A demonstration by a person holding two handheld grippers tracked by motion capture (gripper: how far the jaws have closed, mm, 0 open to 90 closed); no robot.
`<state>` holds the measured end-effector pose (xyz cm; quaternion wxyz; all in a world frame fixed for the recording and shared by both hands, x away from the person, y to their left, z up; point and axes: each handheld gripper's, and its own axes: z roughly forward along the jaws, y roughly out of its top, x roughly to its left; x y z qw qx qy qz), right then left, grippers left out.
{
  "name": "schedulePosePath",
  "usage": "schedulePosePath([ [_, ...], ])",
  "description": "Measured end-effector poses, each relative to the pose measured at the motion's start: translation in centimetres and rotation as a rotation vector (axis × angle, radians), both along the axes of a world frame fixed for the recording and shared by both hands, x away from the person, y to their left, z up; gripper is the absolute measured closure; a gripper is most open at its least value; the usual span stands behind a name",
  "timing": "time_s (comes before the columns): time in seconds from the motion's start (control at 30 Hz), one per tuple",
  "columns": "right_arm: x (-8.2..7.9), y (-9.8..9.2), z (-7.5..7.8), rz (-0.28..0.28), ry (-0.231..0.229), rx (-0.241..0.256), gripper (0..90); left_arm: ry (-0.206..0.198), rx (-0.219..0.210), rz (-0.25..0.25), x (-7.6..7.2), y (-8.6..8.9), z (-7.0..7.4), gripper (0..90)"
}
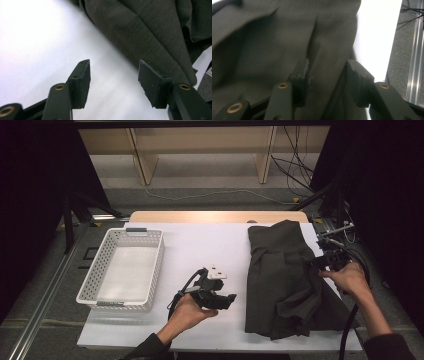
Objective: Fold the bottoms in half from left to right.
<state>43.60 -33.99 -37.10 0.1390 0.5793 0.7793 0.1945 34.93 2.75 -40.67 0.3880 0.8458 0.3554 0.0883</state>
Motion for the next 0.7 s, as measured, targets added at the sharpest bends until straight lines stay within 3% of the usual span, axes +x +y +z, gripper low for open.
schedulePosePath([
  [0.17,-3.6,0.1,0.1,0.047,-0.013,0.05,55.6,-0.007,-0.009,0.003,-0.6,0.8,0.4,41.8],
  [0.33,-5.5,-0.5,-0.1,0.075,-0.03,0.033,76.3,-0.002,-0.001,0.002,-0.6,0.9,0.2,41.9],
  [0.47,-5.3,-2.4,-0.9,0.046,-0.016,0.032,86.1,0.005,0.008,-0.002,-0.7,0.8,-0.1,41.9],
  [0.63,-4.0,-5.7,-2.3,0.038,-0.018,0.081,85.9,0.007,0.011,0.007,-0.4,0.9,-0.3,41.8],
  [0.7,-3.4,-6.6,-3.0,0.038,0.003,0.104,82.5,0.008,0.012,0.011,-0.4,1.0,-0.3,41.7],
])
